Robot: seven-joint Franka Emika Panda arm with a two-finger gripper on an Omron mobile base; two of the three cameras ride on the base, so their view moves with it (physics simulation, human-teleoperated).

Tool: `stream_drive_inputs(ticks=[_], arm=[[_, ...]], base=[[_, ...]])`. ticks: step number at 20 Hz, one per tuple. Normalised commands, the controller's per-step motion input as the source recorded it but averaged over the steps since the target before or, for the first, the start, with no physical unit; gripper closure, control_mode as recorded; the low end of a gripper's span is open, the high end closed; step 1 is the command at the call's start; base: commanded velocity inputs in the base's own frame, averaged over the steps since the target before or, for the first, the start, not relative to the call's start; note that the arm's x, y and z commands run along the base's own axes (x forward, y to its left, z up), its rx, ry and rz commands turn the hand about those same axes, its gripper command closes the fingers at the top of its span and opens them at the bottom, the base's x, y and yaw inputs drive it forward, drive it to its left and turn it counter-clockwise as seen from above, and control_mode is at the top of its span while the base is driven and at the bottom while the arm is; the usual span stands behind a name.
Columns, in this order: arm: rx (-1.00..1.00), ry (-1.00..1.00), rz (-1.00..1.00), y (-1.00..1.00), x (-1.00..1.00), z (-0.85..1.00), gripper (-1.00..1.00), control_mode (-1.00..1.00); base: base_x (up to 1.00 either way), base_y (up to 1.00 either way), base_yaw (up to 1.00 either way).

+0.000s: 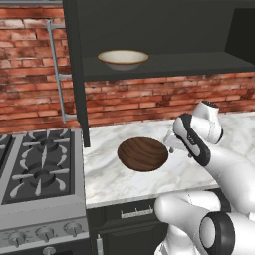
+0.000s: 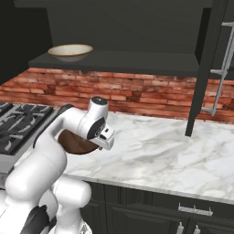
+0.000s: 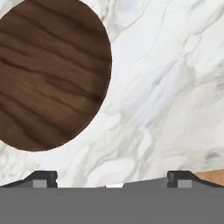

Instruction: Open the cabinet. Pick the bowls from the counter and place them in the cabinet. Then close the cabinet.

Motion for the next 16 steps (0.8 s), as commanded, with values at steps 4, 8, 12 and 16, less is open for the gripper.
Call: stream_drive_inputs(ticks=[4,8,12,16], arm=[[0.00,0.00,0.03,0.06,0.25,-0.21,-1.00,-1.00],[0.00,0.00,0.00,0.00,0.31,-0.17,-1.00,-1.00],[0.00,0.00,0.00,0.00,0.35,-0.17,-1.00,-1.00],[0.00,0.00,0.00,0.00,0.33,-0.19,-1.00,-1.00]], base=[[0.00,0.00,0.00],[0.00,0.00,0.00],[0.00,0.00,0.00],[0.00,0.00,0.00]])
